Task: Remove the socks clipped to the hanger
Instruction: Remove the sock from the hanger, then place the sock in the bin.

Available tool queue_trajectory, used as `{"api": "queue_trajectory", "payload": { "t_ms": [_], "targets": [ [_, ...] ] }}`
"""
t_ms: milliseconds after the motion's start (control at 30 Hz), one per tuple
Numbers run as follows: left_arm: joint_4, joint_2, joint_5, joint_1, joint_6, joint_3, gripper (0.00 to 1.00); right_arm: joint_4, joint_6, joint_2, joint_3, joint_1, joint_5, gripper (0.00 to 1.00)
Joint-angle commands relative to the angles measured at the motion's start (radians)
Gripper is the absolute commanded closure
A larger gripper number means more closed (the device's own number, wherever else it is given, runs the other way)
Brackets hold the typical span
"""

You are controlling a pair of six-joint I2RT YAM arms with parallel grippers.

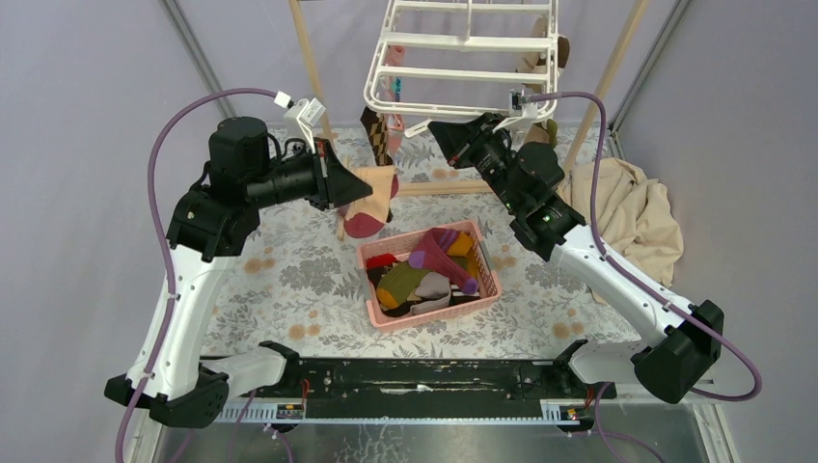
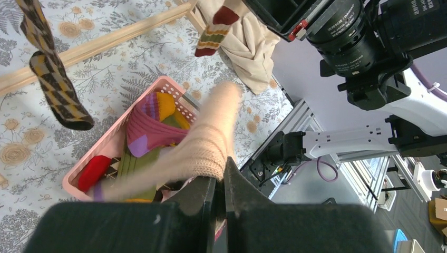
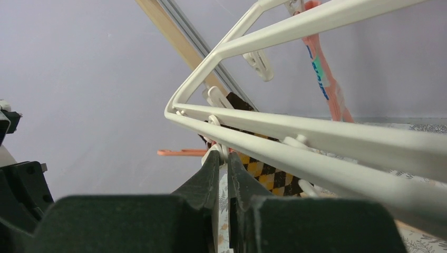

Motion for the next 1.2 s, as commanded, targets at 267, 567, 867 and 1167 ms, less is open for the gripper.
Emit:
{"api": "queue_trajectory", "payload": {
  "t_ms": [267, 567, 867, 1167],
  "targets": [
    [0.175, -0.086, 0.100, 0.009, -0.073, -0.185, 0.90, -0.002, -0.026, -0.043, -0.020, -0.014, 0.001, 0.69],
    [0.290, -0.144, 0.160, 0.009, -0.135, -0.366, 0.91, -0.049, -0.055, -0.119, -0.095, -0.018, 0.008, 0.48],
    [0.447, -0.213, 0.204, 0.005, -0.226, -0.620, 0.91, -0.150, -0.086, -0.227, -0.173, -0.021, -0.015, 0.38],
    [0.668, -0.225, 0.172, -0.070, -0.326, -0.846, 0.90, -0.215, -0.092, -0.319, -0.280, -0.022, -0.042, 0.36]
  ]
}}
